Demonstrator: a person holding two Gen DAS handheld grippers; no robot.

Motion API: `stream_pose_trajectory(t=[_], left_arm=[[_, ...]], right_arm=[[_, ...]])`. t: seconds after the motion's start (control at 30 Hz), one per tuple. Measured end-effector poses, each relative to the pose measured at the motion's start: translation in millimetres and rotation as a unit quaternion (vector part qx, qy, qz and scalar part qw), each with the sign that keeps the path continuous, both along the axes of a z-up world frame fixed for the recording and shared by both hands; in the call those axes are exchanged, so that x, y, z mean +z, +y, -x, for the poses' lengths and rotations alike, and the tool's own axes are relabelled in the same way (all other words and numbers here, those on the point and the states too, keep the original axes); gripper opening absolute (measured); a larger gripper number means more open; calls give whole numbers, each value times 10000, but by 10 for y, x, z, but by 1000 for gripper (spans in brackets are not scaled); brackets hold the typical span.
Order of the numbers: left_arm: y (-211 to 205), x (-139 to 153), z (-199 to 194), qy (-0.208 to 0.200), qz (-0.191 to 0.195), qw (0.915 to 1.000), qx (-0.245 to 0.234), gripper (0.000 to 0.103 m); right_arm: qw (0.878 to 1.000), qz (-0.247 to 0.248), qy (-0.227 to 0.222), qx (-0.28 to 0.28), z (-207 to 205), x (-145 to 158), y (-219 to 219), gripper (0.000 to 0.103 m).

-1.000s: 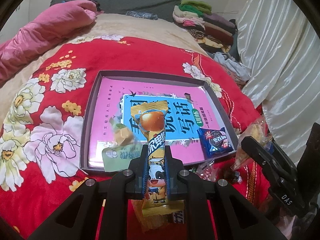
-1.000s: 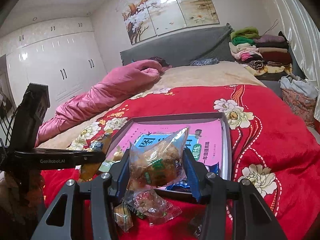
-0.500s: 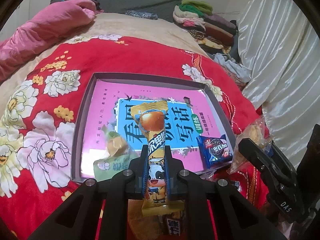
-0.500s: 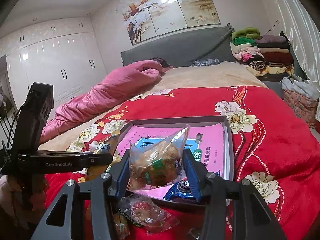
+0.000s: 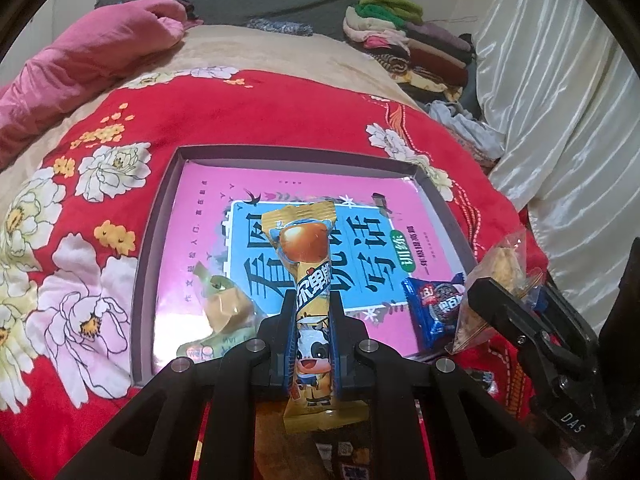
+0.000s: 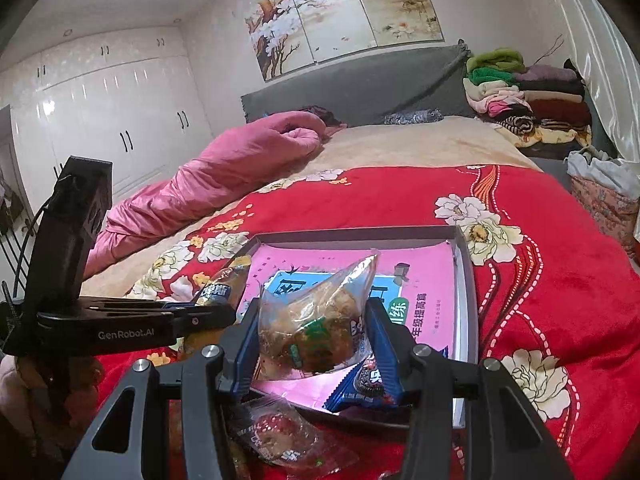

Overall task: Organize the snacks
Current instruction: 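Lift both held snacks and move them toward the pink tray, then lower the stick snack into the tray with the left tool while the right tool lowers the cookie bag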

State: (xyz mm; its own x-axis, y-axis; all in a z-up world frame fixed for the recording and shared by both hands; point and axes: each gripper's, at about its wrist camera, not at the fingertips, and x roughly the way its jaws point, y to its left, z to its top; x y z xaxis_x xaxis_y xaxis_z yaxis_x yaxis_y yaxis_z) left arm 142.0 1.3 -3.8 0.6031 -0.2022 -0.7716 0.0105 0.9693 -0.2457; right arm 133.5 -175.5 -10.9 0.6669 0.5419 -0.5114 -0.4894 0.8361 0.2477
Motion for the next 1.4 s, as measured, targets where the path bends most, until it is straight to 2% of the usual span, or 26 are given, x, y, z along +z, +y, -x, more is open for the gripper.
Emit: stream_pose_trajectory(t=[0.43,1.4], left_arm=[[4,-112,-157,-70,65,10000,-8,14],[16,-308,-218,177,57,9997,-181,14]], right_arm=[[9998,121,159,53,-106,-111,98,51],[9961,537,504,488,-174,-358,343,51]])
